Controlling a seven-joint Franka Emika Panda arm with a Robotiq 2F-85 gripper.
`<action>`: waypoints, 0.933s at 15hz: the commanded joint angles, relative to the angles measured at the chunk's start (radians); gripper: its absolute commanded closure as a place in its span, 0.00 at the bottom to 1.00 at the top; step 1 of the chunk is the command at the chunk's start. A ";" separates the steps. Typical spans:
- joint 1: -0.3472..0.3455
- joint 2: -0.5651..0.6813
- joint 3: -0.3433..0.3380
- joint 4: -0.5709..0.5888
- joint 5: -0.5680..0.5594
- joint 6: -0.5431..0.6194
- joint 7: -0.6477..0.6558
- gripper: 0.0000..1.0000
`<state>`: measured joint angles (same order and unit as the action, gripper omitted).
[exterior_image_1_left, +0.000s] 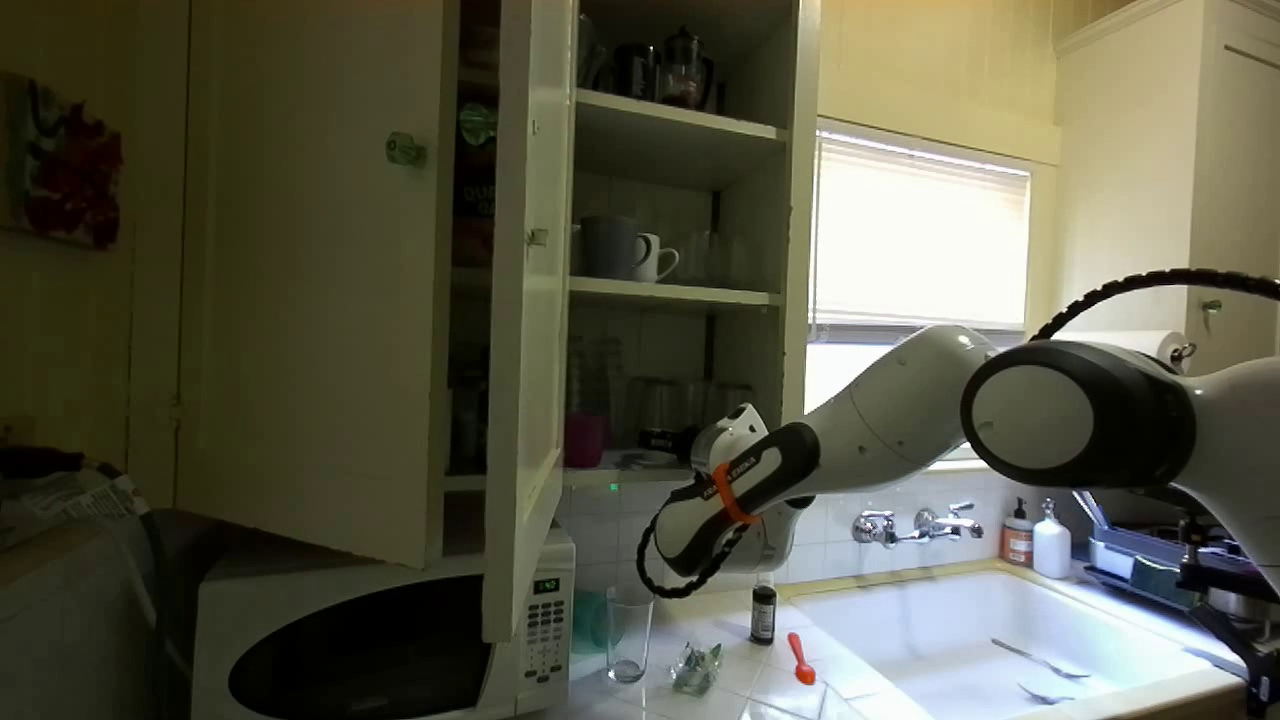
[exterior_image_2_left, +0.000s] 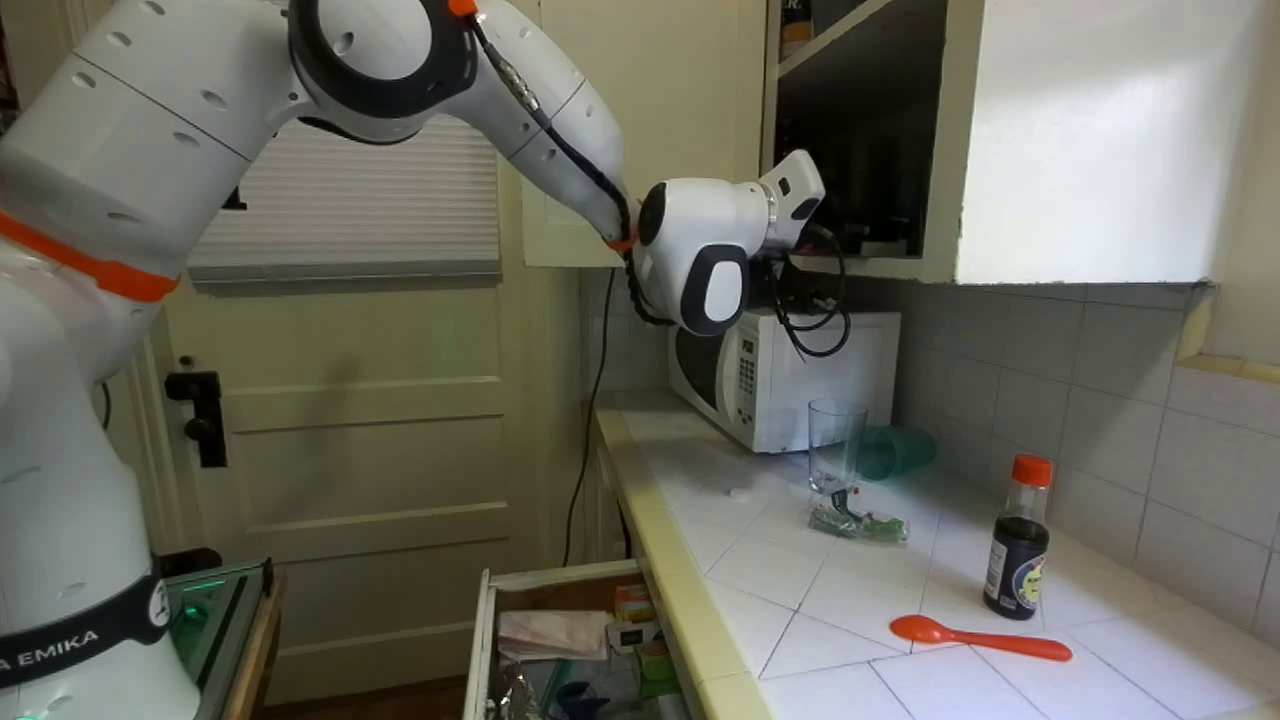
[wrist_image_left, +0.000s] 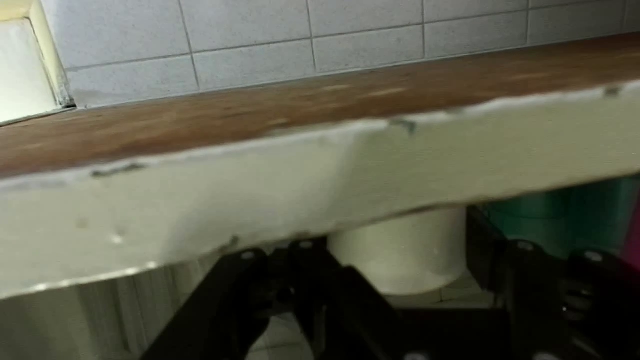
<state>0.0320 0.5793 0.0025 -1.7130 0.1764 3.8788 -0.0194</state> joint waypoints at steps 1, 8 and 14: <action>0.002 0.021 -0.005 0.030 -0.006 -0.023 0.009 0.61; 0.044 -0.061 -0.028 -0.121 0.037 0.044 -0.063 0.61; 0.106 -0.212 -0.044 -0.378 0.181 0.209 -0.201 0.61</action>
<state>0.0985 0.4903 -0.0231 -1.9006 0.2717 4.0302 -0.1427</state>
